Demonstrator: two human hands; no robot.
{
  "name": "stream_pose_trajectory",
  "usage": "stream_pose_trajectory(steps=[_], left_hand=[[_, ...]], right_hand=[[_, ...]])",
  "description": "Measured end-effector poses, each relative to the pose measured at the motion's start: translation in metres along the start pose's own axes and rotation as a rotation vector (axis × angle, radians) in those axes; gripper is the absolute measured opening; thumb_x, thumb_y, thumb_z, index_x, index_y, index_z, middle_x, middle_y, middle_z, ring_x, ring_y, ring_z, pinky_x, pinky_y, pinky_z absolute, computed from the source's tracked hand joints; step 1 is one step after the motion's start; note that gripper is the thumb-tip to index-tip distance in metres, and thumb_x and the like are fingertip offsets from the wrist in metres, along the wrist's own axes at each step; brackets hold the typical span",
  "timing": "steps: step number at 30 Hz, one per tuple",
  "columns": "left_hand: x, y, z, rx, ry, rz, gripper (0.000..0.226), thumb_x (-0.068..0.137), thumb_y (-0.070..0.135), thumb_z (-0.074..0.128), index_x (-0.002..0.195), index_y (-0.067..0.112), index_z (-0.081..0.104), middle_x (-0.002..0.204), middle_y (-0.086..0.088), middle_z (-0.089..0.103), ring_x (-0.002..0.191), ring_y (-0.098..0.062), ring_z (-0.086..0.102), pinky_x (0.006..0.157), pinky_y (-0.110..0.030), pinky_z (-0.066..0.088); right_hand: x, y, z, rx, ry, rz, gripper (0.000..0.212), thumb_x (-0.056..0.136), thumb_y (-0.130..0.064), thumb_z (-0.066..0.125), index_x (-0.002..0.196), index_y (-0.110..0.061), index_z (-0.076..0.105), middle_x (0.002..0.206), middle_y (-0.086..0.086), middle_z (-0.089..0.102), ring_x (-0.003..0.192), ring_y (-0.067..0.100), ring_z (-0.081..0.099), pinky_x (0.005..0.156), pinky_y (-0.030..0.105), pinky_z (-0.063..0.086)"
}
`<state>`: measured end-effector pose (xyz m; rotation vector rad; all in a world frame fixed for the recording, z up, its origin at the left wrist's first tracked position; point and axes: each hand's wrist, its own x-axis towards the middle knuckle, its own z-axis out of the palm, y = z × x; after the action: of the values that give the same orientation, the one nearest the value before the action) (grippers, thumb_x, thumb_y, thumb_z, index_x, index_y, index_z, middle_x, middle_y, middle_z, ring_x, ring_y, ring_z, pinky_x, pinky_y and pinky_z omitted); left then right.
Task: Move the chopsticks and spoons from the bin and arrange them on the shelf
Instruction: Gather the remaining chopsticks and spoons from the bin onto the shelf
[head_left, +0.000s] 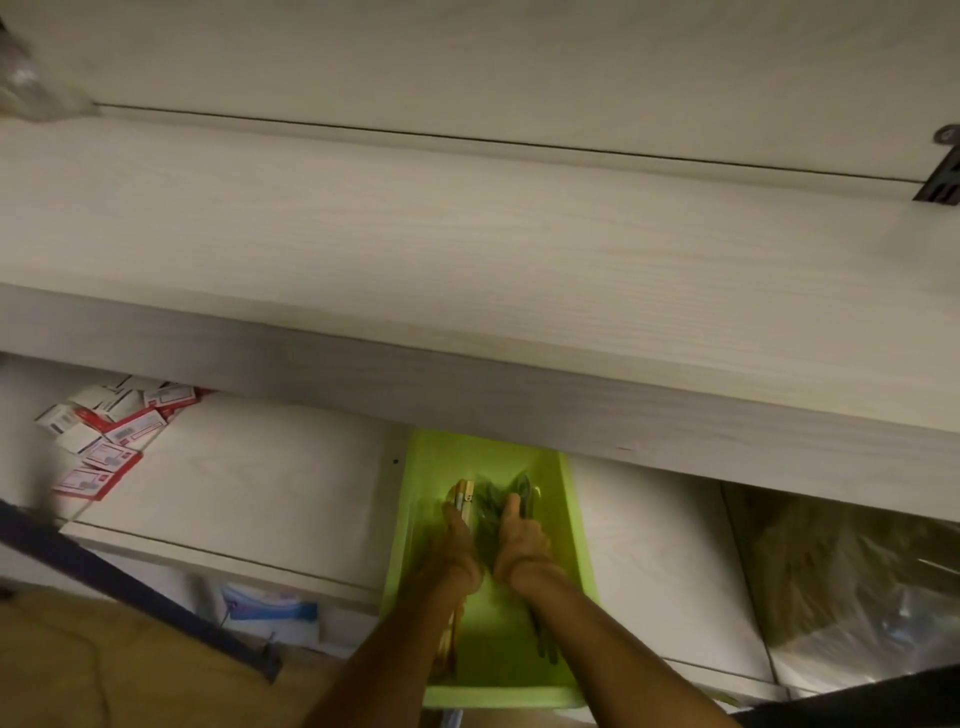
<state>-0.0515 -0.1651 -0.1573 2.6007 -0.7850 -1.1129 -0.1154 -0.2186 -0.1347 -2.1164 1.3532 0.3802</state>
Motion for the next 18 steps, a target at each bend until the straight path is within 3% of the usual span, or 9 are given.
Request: stream_pose_trajectory(steps=[2,4,8,11,15,18], left_hand=[[-0.005,0.004,-0.007,-0.105,0.040,0.025,0.070,0.100,0.018,0.036,0.152,0.028,-0.010,0.139,-0.019,0.045,0.085,-0.028,0.061,0.076,-0.036,0.052],[-0.010,0.008,-0.018,-0.155,0.053,0.058,0.075,0.098,0.014,0.041,0.152,0.033,-0.008,0.136,-0.020,0.047,0.067,-0.026,0.055,0.058,-0.035,0.050],[-0.024,0.013,-0.044,-0.162,0.017,0.199,0.093,0.090,0.004,0.051,0.150,0.040,-0.010,0.141,-0.020,0.042,0.079,-0.031,0.060,0.057,-0.037,0.053],[-0.033,0.017,-0.062,-0.225,0.006,0.236,0.091,0.090,0.001,0.051,0.150,0.042,-0.003,0.132,-0.021,0.048,0.065,-0.023,0.055,0.045,-0.031,0.049],[-0.044,0.017,-0.076,-0.238,0.026,0.319,0.091,0.085,-0.004,0.048,0.151,0.042,0.005,0.114,-0.018,0.059,0.064,-0.029,0.062,0.048,-0.035,0.054],[-0.055,0.014,-0.085,-0.272,0.014,0.405,0.088,0.085,-0.007,0.044,0.151,0.040,0.007,0.095,-0.015,0.061,0.045,-0.021,0.055,0.035,-0.026,0.046]], right_hand=[[-0.001,0.000,-0.007,0.052,0.011,-0.026,0.076,0.088,-0.006,0.057,0.150,-0.018,0.014,0.131,0.018,0.053,0.121,0.033,0.054,0.096,0.034,0.044],[-0.002,0.000,-0.018,0.111,0.030,-0.069,0.070,0.087,-0.008,0.058,0.146,-0.020,0.023,0.124,0.018,0.057,0.115,0.035,0.058,0.091,0.035,0.047],[-0.014,-0.001,-0.039,0.236,0.054,-0.131,0.074,0.086,-0.014,0.063,0.148,-0.028,0.025,0.122,0.018,0.058,0.112,0.036,0.058,0.090,0.032,0.047],[-0.024,-0.002,-0.050,0.343,0.101,-0.156,0.076,0.084,-0.016,0.065,0.148,-0.029,0.027,0.127,0.015,0.058,0.116,0.034,0.057,0.091,0.028,0.045],[-0.043,-0.006,-0.056,0.541,0.193,-0.160,0.075,0.078,-0.007,0.065,0.145,-0.022,0.034,0.128,0.008,0.059,0.113,0.027,0.059,0.091,0.029,0.048],[-0.063,-0.012,-0.061,0.610,0.268,-0.135,0.074,0.078,-0.006,0.066,0.144,-0.022,0.036,0.128,0.007,0.058,0.113,0.024,0.058,0.087,0.026,0.047]])
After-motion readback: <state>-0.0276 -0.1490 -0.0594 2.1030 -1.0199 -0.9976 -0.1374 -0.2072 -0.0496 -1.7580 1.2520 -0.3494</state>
